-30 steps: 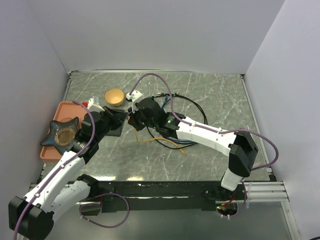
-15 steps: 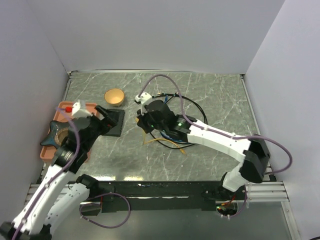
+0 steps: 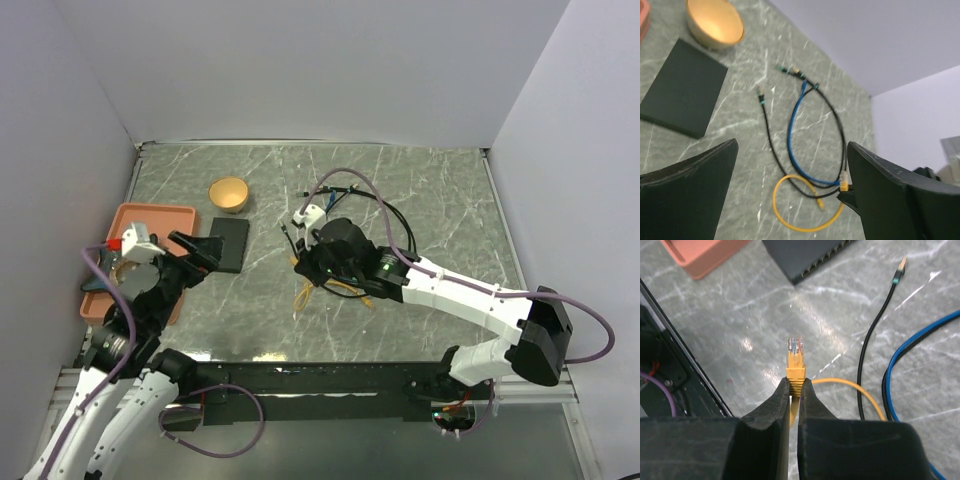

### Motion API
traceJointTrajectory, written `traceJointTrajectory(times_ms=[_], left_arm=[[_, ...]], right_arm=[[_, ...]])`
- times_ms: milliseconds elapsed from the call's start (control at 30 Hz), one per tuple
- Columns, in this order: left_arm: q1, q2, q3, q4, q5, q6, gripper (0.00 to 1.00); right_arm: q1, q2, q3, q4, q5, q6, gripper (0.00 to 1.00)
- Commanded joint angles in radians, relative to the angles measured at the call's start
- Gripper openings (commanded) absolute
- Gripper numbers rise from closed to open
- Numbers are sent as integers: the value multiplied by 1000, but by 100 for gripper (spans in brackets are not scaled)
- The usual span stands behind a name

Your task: Insert the plug into the switch port

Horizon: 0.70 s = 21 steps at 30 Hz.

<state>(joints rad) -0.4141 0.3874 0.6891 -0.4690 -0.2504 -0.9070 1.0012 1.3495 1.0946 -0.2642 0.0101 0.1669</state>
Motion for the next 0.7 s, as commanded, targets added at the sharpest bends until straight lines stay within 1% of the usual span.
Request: traceJointTrajectory(times_ms=[0,133,233,400,500,667], left_arm=[[-2,82,-5,0,42,2,96],[-2,99,21,-65,16,25,96],[-2,64,29,-100,-12,23,96],[-2,18,13,-100,-72,60,96],[-2,33,30,-109,-87,77,96],[-2,102,81,-99,-61,91,96]], right_arm=[[-6,-64,-22,25,-4,-1,0],[-15,-62,-39,49,-55,-1,0],[-15,-29,-9,39,-88,-10,0],[-15,34,70,6,-113,-27,0],[-13,16,57,31,-125,-4,0],[-15,-38,14,56,-128,20,0]])
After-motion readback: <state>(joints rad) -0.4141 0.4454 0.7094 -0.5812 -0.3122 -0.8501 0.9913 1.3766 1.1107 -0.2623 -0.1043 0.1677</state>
